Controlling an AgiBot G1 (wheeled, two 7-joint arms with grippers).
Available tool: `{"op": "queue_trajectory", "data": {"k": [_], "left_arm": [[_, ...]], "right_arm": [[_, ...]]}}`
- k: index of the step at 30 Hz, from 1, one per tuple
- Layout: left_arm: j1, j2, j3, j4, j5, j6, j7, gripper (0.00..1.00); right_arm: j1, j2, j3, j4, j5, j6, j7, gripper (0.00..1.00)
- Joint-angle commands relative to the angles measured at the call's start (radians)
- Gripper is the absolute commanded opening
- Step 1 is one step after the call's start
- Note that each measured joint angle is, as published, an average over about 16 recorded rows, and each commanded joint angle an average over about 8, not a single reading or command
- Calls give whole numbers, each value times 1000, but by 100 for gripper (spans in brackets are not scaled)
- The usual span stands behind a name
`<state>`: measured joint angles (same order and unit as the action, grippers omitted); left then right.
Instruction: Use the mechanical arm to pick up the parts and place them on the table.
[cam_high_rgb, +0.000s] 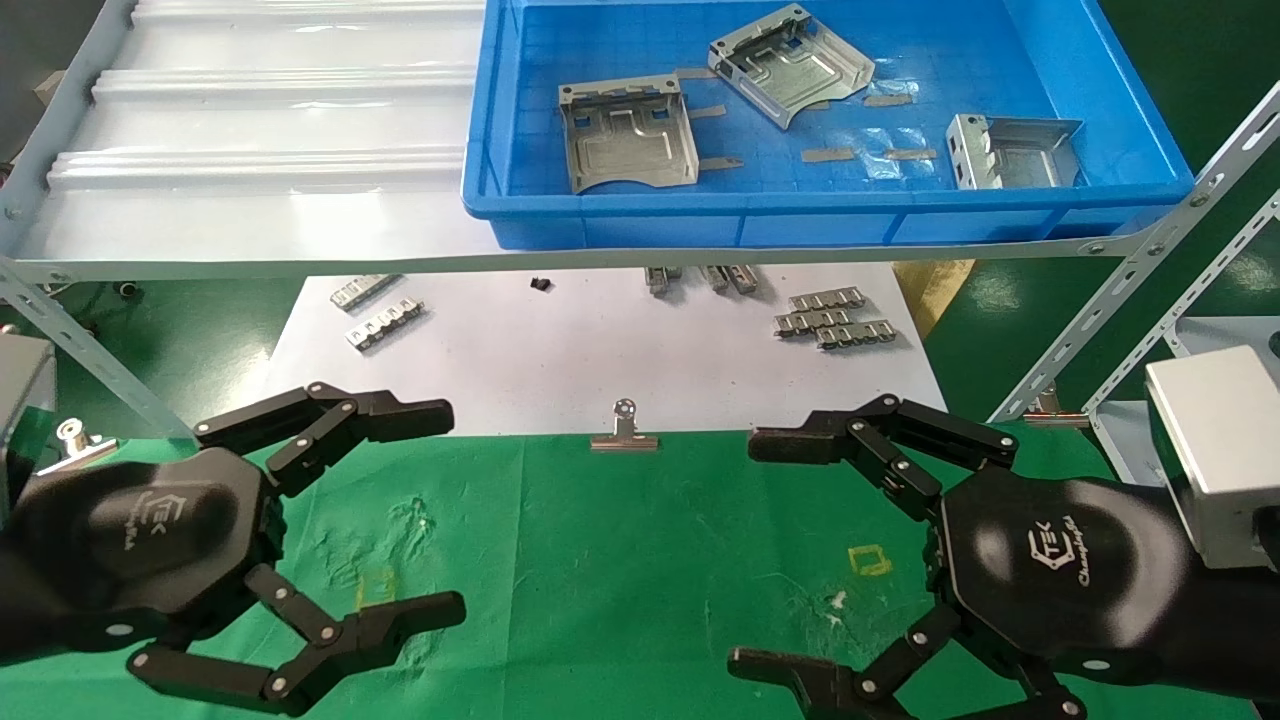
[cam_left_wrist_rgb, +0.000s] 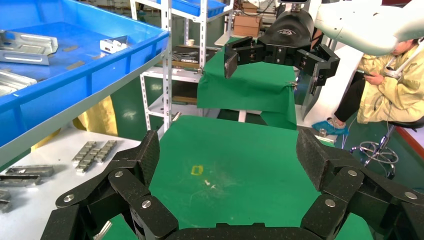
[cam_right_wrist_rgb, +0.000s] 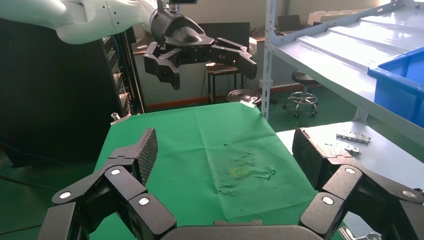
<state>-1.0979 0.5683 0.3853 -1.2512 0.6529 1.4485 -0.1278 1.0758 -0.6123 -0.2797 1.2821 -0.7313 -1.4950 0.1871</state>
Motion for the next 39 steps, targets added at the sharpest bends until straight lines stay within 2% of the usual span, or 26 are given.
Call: {"op": "queue_trajectory", "data": {"k": [1, 26, 27, 34, 35, 39], "left_arm": [[0, 0, 0, 0, 0, 0, 0, 100], [0, 0, 0, 0, 0, 0, 0, 100], [0, 0, 0, 0, 0, 0, 0, 93], [0, 0, 0, 0, 0, 0, 0, 6], [0, 0, 0, 0, 0, 0, 0, 0], [0, 0, 0, 0, 0, 0, 0, 0]], "right_arm": [[0, 0, 0, 0, 0, 0, 0, 100], [0, 0, 0, 0, 0, 0, 0, 100], [0, 0, 0, 0, 0, 0, 0, 100], [0, 0, 0, 0, 0, 0, 0, 100], [0, 0, 0, 0, 0, 0, 0, 100], [0, 0, 0, 0, 0, 0, 0, 100]]}}
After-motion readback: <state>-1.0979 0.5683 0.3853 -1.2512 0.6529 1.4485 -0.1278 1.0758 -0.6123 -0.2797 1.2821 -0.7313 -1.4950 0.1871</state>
